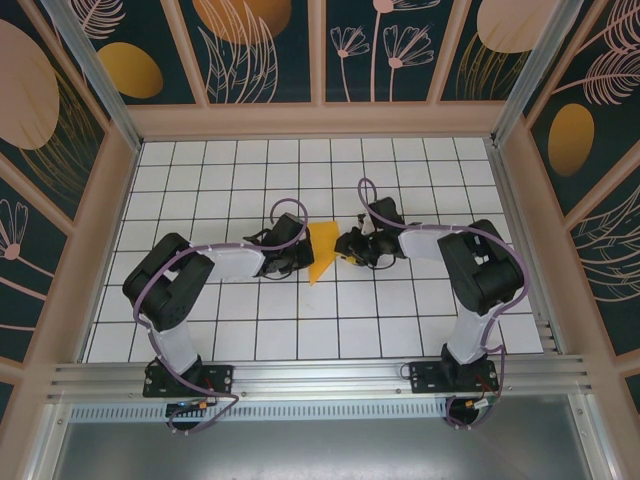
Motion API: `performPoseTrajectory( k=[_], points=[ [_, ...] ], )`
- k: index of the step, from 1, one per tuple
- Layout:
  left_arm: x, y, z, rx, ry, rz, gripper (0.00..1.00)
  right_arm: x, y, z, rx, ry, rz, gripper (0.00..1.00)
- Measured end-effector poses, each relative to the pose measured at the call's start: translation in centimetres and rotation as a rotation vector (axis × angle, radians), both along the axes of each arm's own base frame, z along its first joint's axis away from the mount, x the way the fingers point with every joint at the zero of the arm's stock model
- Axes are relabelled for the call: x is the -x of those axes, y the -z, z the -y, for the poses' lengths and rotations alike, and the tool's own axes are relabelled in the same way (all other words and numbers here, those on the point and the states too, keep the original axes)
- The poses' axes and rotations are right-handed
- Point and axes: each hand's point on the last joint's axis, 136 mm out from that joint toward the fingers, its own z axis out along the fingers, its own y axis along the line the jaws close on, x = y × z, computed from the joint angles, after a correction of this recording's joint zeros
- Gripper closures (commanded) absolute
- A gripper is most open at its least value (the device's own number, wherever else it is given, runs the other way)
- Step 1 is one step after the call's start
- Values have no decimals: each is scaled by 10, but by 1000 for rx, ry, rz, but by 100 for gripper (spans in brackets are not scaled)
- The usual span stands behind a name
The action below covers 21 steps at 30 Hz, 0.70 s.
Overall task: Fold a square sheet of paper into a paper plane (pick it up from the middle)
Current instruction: Third fold the triangle at the center of the table, then fourth fold the wing at the center of the table.
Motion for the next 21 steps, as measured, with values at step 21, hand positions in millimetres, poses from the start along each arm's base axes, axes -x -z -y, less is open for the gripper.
performPoseTrajectory(
  k=[21],
  points=[
    [0,0,-1,-8,-3,0,91,-5,3,-15,-44,-29,-32,92]
  ],
)
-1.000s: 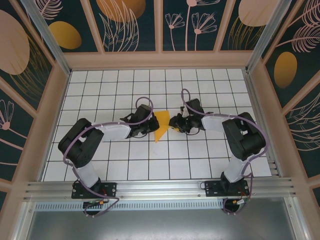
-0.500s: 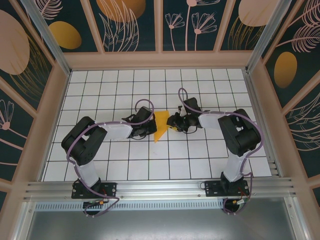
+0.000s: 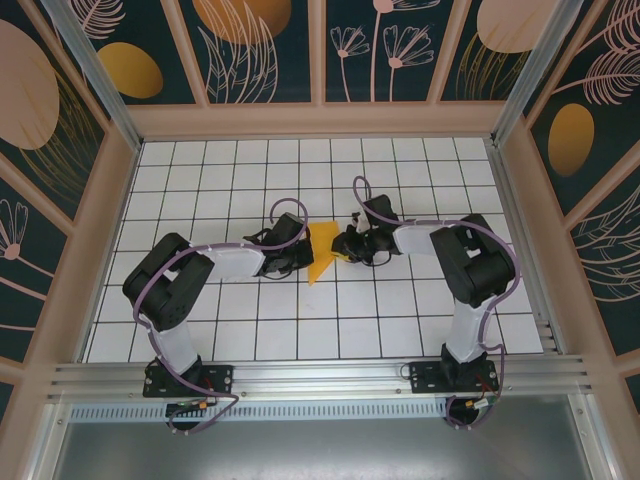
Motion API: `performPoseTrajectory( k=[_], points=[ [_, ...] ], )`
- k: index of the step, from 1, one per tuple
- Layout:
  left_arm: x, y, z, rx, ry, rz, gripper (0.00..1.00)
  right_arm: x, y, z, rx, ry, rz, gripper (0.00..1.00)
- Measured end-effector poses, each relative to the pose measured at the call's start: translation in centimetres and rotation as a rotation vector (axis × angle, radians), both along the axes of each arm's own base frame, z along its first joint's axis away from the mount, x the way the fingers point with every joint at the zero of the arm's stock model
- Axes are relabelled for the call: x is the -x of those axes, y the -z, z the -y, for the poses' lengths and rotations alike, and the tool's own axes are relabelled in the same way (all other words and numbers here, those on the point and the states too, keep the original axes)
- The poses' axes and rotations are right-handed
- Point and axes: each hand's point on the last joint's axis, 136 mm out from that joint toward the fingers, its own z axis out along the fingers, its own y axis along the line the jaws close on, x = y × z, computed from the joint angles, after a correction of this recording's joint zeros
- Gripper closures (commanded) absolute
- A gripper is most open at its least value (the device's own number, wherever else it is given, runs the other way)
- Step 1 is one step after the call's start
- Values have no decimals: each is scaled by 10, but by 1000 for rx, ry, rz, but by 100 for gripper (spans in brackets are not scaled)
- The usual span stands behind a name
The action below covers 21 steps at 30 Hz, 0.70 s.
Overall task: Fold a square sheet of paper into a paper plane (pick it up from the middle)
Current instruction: Fourth fold the wing at the center of the table.
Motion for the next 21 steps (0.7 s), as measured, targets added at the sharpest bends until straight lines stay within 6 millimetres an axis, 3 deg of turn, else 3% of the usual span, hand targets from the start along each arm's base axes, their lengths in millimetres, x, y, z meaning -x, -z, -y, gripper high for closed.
performPoseTrajectory(
  k=[3,6,11,16,21],
  points=[
    [0,0,0,-6,8,3,81,-2,0,-1,-3,11,-6,99],
    [-1,-7,-2,-20,23,27,68,-5,0,1,7,36,-9,100],
    [-13,-62,-3,7,37,180,45,-15,-20,7,23,106,33,100],
    [-23,-112,2,62,69,356,37,-29,-58,14,24,193,87,100],
    [-21,-115,2,41,147,454,35,-39,-73,20,44,275,84,100]
  ],
)
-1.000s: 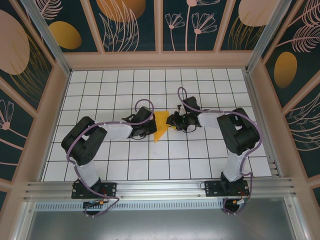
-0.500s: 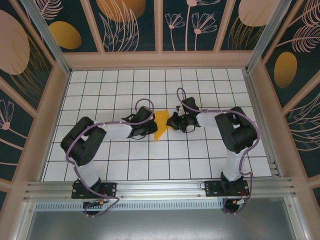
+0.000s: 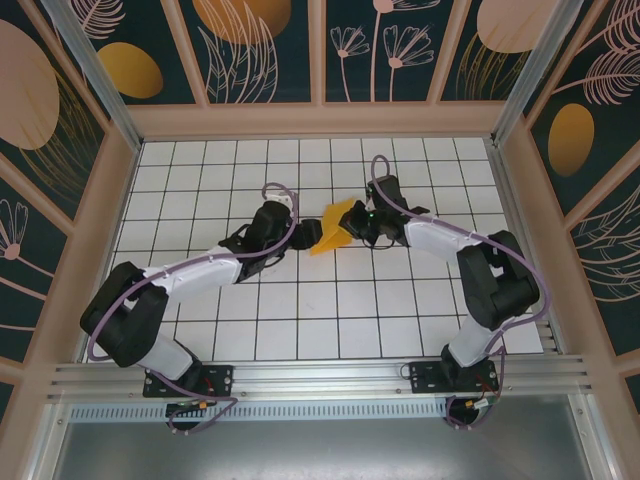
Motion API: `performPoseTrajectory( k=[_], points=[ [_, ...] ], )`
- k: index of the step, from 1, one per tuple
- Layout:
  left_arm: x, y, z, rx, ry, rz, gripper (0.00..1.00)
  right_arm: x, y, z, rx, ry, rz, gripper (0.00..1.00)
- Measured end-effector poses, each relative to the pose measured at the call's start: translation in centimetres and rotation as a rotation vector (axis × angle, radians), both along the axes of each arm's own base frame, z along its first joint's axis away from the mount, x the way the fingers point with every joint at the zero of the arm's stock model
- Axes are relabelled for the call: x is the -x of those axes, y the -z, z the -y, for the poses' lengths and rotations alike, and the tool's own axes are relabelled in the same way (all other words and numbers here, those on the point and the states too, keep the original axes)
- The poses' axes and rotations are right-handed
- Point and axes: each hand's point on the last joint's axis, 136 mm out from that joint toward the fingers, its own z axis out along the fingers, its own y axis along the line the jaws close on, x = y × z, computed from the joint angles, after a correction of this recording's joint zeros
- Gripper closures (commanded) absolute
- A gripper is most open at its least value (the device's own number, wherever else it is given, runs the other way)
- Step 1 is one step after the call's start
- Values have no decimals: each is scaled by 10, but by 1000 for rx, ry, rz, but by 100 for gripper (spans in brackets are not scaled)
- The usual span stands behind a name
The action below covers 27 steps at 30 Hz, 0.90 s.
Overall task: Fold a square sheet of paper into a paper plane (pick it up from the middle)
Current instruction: Fourth fold the wing at the center of the table.
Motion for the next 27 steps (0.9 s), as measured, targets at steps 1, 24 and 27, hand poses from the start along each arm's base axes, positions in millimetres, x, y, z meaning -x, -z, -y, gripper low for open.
performPoseTrajectory(
  k=[1,24,27],
  points=[
    [2,3,0,-14,22,17,35,-1,1,2,7,17,-11,100],
    [9,48,14,-266,364,341,46,-8,25,-21,25,95,-159,100],
    [8,56,15,-280,373,345,49,-8,24,-24,19,85,-167,100]
  ],
)
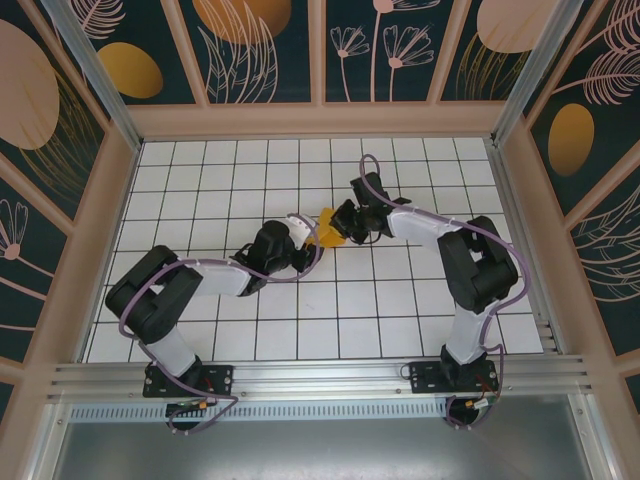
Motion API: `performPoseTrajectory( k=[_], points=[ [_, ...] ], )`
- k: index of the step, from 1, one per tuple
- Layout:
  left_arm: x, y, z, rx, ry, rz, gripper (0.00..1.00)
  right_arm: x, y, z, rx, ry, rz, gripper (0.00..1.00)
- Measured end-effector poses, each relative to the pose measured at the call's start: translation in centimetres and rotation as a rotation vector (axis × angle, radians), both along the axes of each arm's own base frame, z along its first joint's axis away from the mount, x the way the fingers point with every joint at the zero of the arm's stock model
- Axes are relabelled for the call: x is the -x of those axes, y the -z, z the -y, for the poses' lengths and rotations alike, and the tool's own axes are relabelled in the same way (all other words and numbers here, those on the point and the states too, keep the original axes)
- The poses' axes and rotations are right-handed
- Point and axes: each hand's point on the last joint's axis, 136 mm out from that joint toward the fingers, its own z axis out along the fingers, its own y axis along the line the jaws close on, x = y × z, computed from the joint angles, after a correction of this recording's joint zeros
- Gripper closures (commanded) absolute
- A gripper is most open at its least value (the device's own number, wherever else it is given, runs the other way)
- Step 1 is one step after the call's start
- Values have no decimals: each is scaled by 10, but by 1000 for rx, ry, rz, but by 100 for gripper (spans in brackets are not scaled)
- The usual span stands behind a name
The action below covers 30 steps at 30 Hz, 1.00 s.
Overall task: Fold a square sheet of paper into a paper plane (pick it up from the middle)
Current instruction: Fourth fold the wing at the center of the table.
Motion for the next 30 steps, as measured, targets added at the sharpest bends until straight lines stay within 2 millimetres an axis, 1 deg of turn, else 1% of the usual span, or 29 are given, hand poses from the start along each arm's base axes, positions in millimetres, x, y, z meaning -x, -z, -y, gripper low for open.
performPoseTrajectory(
  k=[7,9,11,13,17,18,20,23,25,27,30],
  points=[
    [-5,13,0,-27,-1,18,62,4,-4,-5,-28,-25,-18,100],
    [-7,13,-1,-30,-9,29,64,6,-4,-7,-37,-35,-28,100],
    [-9,11,-1,-29,-13,44,69,9,-6,-9,-56,-49,-39,100],
    [-10,9,-1,-27,-18,59,71,11,-7,-11,-70,-60,-46,100],
    [-10,11,-2,-35,-15,68,81,14,-9,-13,-89,-72,-60,100],
    [-10,11,-2,-38,-14,68,82,14,-9,-14,-93,-75,-62,99],
    [-10,12,-2,-40,-12,69,84,15,-10,-14,-99,-80,-65,81],
    [-10,12,-2,-41,-11,69,86,16,-10,-12,-101,-93,-67,62],
    [-9,12,-1,-36,-8,65,86,14,-9,-8,-96,-96,-59,54],
    [-7,13,-1,-22,-7,51,86,11,-9,-3,-91,-98,-41,53],
    [-1,18,-1,10,-9,15,85,12,-10,7,-82,-115,0,51]
  ],
)
